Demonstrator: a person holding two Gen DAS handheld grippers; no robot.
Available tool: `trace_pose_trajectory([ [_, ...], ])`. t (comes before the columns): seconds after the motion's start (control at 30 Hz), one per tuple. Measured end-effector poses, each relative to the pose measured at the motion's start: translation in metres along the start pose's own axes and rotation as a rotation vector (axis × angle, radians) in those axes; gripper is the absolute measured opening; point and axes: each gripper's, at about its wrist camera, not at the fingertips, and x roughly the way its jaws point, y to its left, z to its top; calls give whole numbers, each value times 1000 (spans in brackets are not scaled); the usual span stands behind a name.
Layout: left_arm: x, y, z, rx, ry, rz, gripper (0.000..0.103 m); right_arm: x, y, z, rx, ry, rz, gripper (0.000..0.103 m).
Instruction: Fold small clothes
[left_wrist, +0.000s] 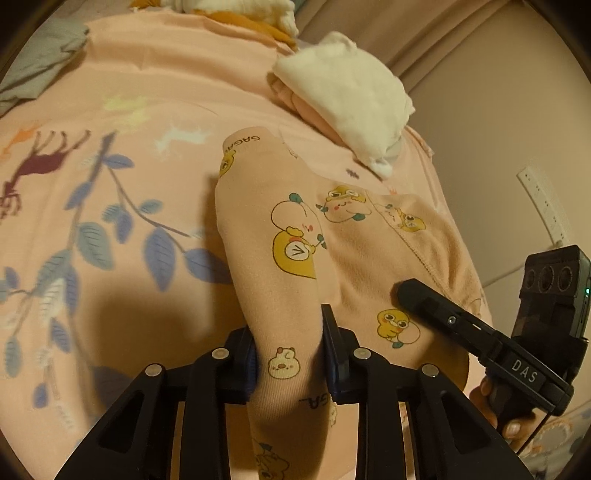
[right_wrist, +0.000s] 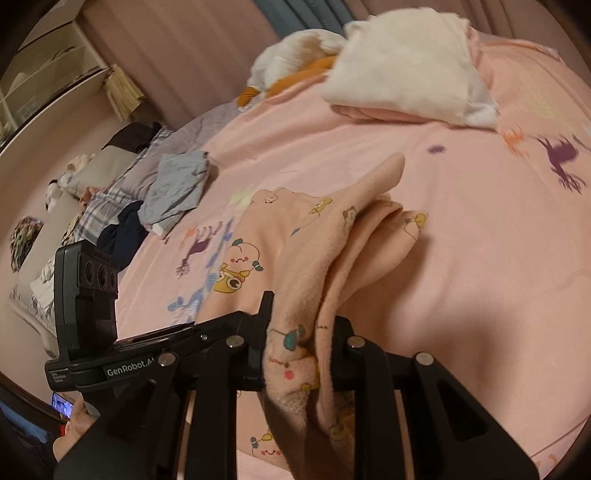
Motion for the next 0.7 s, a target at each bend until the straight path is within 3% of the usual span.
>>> trace_pose_trajectory([
  [0.33, -47, 36, 0, -27, -56, 81, 27, 32, 54, 3, -49, 27, 71, 22],
  [0.5, -39, 60, -10, -66, -13, 135, 27, 66, 49, -11, 21, 116, 80, 22],
  [0.7, -36, 72, -20, -90, -5, 130, 29, 74, 35, -25, 93, 177, 59, 30],
])
